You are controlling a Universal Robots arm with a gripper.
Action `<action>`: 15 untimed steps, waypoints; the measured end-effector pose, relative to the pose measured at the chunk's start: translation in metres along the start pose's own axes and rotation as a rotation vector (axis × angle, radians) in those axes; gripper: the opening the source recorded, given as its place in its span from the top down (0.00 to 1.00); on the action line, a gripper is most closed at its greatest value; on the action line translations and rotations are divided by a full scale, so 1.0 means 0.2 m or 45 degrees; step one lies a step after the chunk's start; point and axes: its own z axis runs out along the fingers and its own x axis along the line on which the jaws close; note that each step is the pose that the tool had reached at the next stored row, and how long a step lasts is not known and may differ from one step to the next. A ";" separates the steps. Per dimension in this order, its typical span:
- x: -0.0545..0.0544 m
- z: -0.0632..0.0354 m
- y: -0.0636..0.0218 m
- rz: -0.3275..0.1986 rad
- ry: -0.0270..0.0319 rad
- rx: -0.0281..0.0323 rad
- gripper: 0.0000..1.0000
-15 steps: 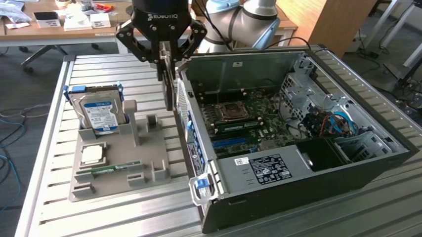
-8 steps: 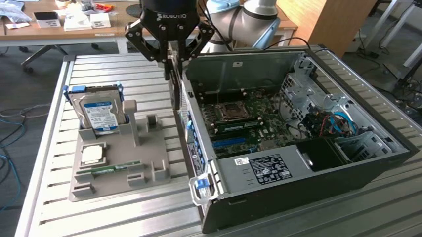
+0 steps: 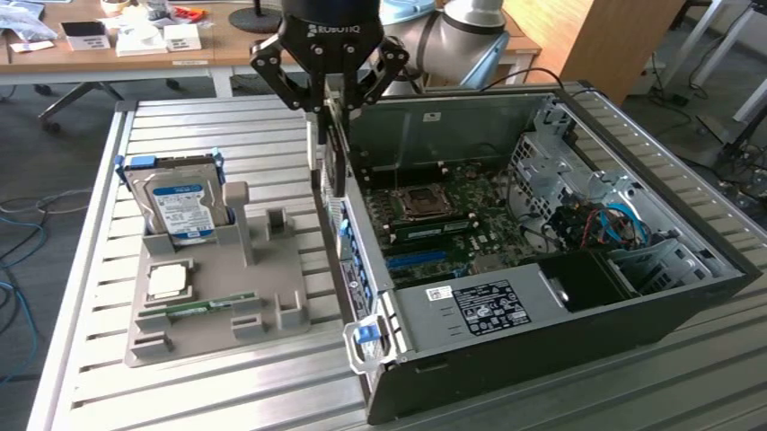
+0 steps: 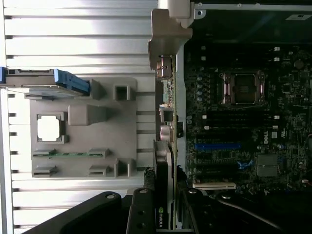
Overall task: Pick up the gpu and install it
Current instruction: 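Pick up the gpu and move the gpu toward the slot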
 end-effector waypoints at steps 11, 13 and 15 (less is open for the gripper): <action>-0.08 0.002 0.003 0.000 -0.0001 -0.0002 0.73; -0.09 0.002 0.003 0.000 0.0000 -0.0002 0.73; -0.09 0.003 0.004 0.000 -0.0001 -0.0003 0.73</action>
